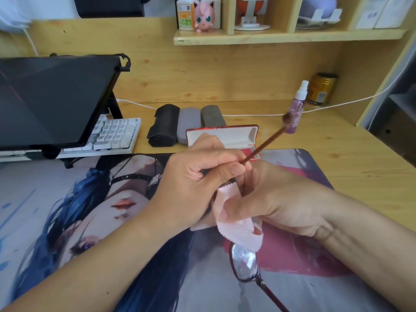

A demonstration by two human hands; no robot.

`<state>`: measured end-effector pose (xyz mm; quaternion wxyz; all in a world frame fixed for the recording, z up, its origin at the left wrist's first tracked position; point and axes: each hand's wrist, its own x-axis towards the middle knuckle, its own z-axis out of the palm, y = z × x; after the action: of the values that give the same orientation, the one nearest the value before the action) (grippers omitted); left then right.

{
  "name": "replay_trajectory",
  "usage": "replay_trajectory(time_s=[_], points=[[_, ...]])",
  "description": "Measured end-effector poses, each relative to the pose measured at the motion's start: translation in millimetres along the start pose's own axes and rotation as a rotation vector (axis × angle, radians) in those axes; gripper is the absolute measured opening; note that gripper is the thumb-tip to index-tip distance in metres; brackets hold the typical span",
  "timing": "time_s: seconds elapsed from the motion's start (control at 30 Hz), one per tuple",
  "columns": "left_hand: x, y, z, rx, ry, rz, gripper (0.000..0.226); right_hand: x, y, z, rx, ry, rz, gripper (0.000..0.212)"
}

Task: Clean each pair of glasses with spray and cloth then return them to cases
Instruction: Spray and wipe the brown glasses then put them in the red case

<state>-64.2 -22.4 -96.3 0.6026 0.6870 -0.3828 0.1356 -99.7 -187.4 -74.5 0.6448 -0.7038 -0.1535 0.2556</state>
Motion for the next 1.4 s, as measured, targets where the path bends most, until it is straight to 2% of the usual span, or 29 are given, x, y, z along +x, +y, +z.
replay_trajectory(time_s=[0.13,0.2,0.4,0.5,0.6,0.73,0.87,0.93,1.07,1.17,1.23,1.3,1.4], points=[[0.9,-1.0,5.5,-0.03,0.094,-0.018,0.011,1.7,0.9,3.2,0.205,0.09,-0.025,0.01],[0.7,-1.7,7.3,-0.037,0.128,-0.035,0.01,3.6,0.9,4.8,0.283,0.139,-0.024,0.02],[2.3,-1.7,1.9,-0.032,0.161,-0.057,0.009,6.0,2.2,-0.4,0.385,0.263,-0.062,0.03],[0.7,-0.7,-10.2,0.034,0.214,-0.023,0.011,7.2,-0.6,-31.3,0.452,0.465,-0.097,0.019],[1.9,-2.0,-19.8,0.131,0.272,0.015,0.013,-2.4,-10.9,-61.2,0.336,0.634,-0.177,0.014],[2.1,-6.6,-20.0,0.179,0.281,0.078,0.012,-8.1,-16.8,-71.4,0.305,0.538,-0.325,0.018],[1.4,-6.2,-21.3,0.195,0.283,0.171,0.011,-11.7,-20.1,-75.0,0.322,0.506,-0.429,0.045],[2.8,-5.3,-22.5,0.215,0.289,0.199,0.011,-13.1,-22.0,-72.1,0.312,0.497,-0.46,0.049],[2.8,-3.1,-23.0,0.187,0.284,0.223,0.012,-13.6,-19.9,-59.0,0.188,0.467,-0.4,0.042],[2.4,-0.5,-20.7,0.18,0.248,0.227,0.015,-11.6,-20.1,-48.9,-0.193,0.637,-0.45,0.015],[2.6,-0.8,-18.7,0.185,0.232,0.22,0.014,-11.7,-21.8,-46.8,-0.34,0.767,-0.549,0.029],[1.8,-3.1,-16.9,0.173,0.227,0.197,0.013,-13.3,-23.3,-47.1,-0.387,0.795,-0.596,0.04],[-0.2,-7.7,-14.7,0.168,0.227,0.164,0.011,-14.0,-23.3,-49.6,-0.516,0.857,-0.547,0.016]])
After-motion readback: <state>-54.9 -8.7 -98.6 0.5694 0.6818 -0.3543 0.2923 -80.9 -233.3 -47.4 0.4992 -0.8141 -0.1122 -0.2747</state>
